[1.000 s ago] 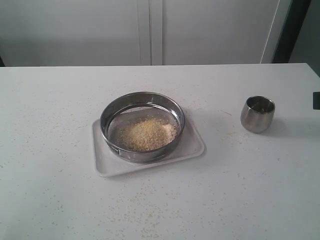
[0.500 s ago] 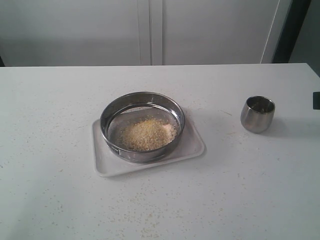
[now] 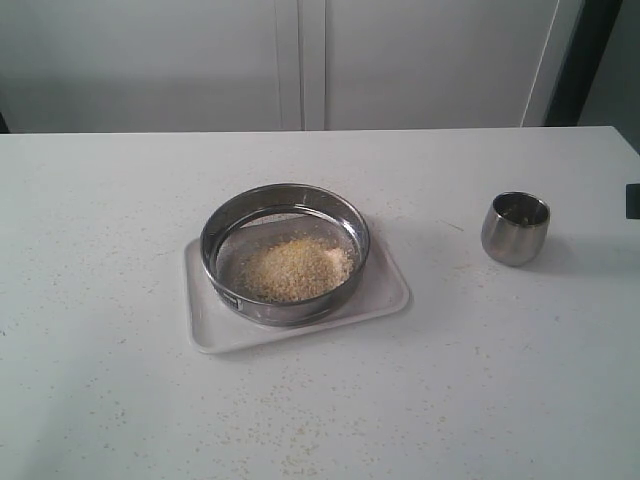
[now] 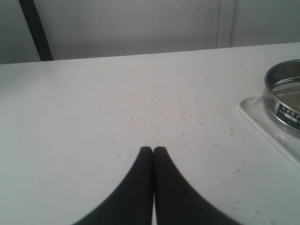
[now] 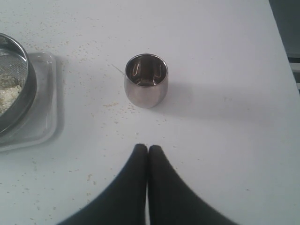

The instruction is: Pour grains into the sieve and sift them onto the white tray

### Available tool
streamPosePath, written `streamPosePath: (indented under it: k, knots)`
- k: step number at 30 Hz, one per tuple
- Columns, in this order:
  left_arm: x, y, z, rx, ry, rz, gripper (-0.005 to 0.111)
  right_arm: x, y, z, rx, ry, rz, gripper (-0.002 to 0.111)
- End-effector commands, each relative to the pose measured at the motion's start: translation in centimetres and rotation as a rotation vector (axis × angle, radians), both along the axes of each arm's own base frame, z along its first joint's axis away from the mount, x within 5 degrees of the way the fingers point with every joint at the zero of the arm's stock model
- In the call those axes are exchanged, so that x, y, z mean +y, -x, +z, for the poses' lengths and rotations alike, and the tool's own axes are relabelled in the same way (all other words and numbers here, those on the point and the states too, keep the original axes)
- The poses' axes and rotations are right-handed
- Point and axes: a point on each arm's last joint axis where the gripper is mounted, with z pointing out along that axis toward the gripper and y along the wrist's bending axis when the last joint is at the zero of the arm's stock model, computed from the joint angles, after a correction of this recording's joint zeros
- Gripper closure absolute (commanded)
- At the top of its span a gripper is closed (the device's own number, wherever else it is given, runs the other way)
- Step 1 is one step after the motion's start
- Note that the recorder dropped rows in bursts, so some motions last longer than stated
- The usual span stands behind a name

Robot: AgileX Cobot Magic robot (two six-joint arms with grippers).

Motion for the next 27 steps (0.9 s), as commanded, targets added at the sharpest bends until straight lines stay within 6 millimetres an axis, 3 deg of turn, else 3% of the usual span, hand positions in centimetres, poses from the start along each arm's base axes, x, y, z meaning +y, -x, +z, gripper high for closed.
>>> streamPosePath:
  k: [1,7,13,21,27]
  knots:
    - [0.0,0.0,0.2,-0.025,0.012,-0.004,0.107,-0.1,0.1,0.0,-0.008,-0.005,-0.006,0.108]
    - [0.0,0.0,0.2,-0.031,0.012,-0.003,0.107,-0.1,0.1,0.0,-0.008,-0.005,-0.006,0.108]
    - [-0.2,0.6,2.8,0.035,0.064,-0.015,0.107,-0.1,0.1,0.0,-0.008,-0.005,-0.006,0.108]
    - [-0.4,0.1,5.6,0.246,0.049,-0.038,0.107,-0.1,0.1,0.0,-0.008,-0.005,-0.006,0.108]
    - [-0.6,-1.7,7.2,0.468,0.043,-0.052,0.107,-0.1,0.1,0.0,-0.008,-0.005,-0.006,0.108]
